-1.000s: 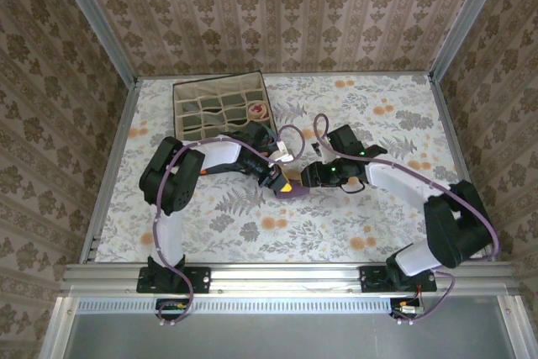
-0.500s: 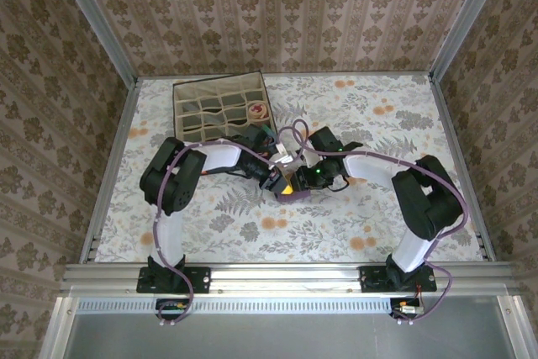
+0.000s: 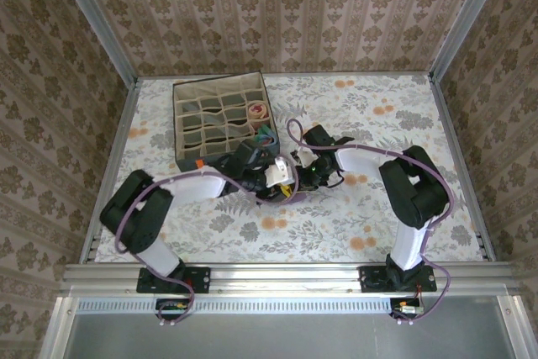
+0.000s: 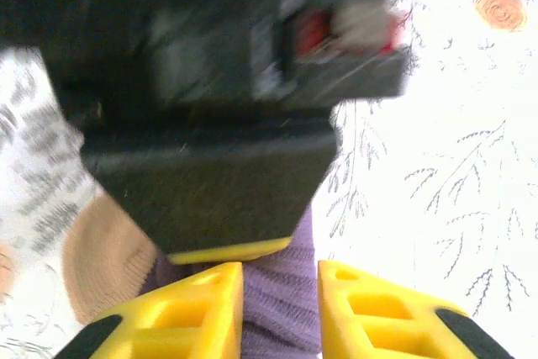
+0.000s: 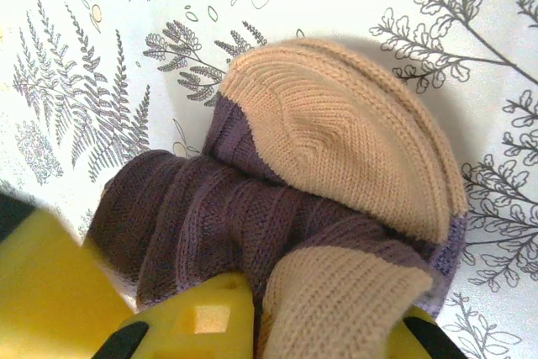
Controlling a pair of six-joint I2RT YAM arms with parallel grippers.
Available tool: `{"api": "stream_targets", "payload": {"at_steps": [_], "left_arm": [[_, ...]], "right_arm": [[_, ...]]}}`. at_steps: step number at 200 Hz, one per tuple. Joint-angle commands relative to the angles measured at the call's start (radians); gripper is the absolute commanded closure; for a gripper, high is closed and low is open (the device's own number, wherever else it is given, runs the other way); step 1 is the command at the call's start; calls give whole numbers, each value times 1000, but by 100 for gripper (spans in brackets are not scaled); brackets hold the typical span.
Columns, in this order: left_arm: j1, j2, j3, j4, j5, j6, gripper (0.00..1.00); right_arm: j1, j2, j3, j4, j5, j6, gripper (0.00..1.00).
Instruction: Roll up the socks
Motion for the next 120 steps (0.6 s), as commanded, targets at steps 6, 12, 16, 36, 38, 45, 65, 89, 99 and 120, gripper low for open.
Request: {"api": "stream_targets", "payload": {"at_steps": [6,12,16,36,38,45,65,89,99,120], "left_arm": [[-65,-133,-106,155,-176,150,70],[-87,-152,-124,169,-227,177,70],[-101,-163,-136,173,-260,195,70],[-164,-181,-164,175,-408,267,70],[-168,-181,-167,177,-420,271,70],[-183,-178,-176,183,-451,287,69],[-205,-163,-200,206,-512,316,67],[-217,-131,-205,224,-548,338,62],[-218,-115,-203,228,-555,347,60],[-218,-77,-192,231,-556,364,59]], "right_arm": [[16,107,-51,-132,157,-26,97],[16,107,-47,-139,155,-29,97],[16,108,-43,-141,154,-29,97],[16,113,-30,-157,146,-38,97],[16,115,-28,-160,145,-39,97],[16,118,-23,-165,141,-40,97],[16,129,-11,-182,132,-46,97],[14,139,2,-202,122,-54,97],[14,143,6,-207,119,-57,97],[14,149,15,-215,110,-59,97]]}}
